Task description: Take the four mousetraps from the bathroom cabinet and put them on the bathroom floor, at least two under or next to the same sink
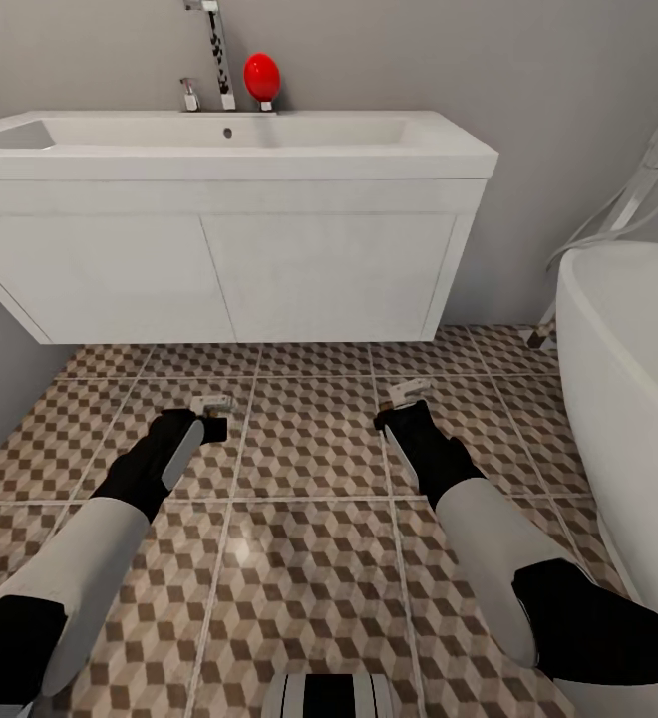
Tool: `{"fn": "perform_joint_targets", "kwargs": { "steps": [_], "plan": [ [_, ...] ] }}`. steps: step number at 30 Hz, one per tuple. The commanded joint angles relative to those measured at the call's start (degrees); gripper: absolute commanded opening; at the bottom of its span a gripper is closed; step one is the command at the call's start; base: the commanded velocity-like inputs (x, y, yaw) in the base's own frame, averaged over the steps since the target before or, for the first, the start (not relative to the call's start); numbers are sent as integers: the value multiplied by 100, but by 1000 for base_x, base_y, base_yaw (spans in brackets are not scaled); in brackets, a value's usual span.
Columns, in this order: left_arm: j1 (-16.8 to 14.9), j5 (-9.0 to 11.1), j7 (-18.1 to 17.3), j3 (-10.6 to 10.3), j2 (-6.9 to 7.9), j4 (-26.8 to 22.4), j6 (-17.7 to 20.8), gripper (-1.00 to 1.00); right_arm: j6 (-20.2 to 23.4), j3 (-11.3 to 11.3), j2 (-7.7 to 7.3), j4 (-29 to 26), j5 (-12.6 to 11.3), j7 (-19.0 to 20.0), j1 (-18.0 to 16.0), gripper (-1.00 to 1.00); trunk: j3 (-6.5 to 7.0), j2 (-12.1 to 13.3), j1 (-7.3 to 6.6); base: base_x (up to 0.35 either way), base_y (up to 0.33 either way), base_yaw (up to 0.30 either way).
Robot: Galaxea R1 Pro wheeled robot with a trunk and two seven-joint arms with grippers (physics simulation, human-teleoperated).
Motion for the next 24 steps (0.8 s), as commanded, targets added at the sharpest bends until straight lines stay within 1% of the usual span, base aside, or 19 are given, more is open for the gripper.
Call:
{"fn": "perform_joint_targets", "kwargs": {
  "steps": [1,24],
  "plan": [
    [-5,41,54,-33,9,-9,19,-100,35,14,0,-6,10,-19,-3,-100,-4,-2,-1,0,0,0],
    [-7,41,62,-34,-13,-53,21,-100,38,22,0,-27,11,-19,-2,-100,-514,-32,58,0,0,0]
  ]
}}
